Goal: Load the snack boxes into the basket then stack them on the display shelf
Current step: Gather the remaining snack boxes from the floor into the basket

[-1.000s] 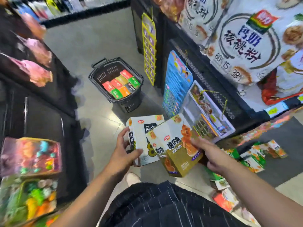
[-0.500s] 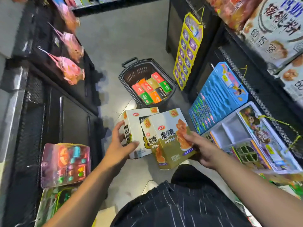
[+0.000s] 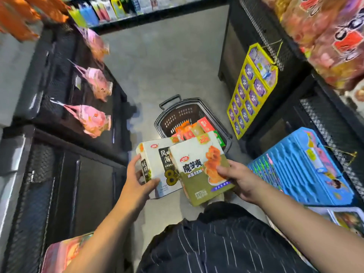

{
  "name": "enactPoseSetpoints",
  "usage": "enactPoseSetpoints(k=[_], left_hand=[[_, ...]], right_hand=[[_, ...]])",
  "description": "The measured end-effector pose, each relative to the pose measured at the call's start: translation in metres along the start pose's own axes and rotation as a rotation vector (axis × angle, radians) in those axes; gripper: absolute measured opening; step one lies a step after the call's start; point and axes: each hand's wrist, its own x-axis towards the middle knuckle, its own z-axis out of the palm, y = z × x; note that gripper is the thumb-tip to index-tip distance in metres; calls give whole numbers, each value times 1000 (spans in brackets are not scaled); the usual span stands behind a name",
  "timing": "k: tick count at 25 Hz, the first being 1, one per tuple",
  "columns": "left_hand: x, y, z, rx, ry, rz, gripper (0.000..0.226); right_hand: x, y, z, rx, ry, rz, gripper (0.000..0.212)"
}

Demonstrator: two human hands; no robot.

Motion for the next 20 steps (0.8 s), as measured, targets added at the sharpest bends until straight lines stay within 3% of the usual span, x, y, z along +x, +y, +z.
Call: enactPoseSetpoints(k=[3,6,12,14,17,20], left_hand=[[46,27,13,10,43,-9,85],[89,47,20,59,42,-37,86],[200,74,10,66,-139,-140,92],[247,89,4,166,-214,-133,93],[320,114,-5,353,-368,-96,99],[389,132,-15,449,-513,-91,93]], right_hand=[[38,-43,-9,-83,-21,56,88],[72,-70,-13,-57,13,87,74],[149,-94,5,-72,192,94,74],[180,-99,16,-38,286,78,72],[225,-101,35,-40,434,82,52],[274,-101,55,-39,570,136,63]])
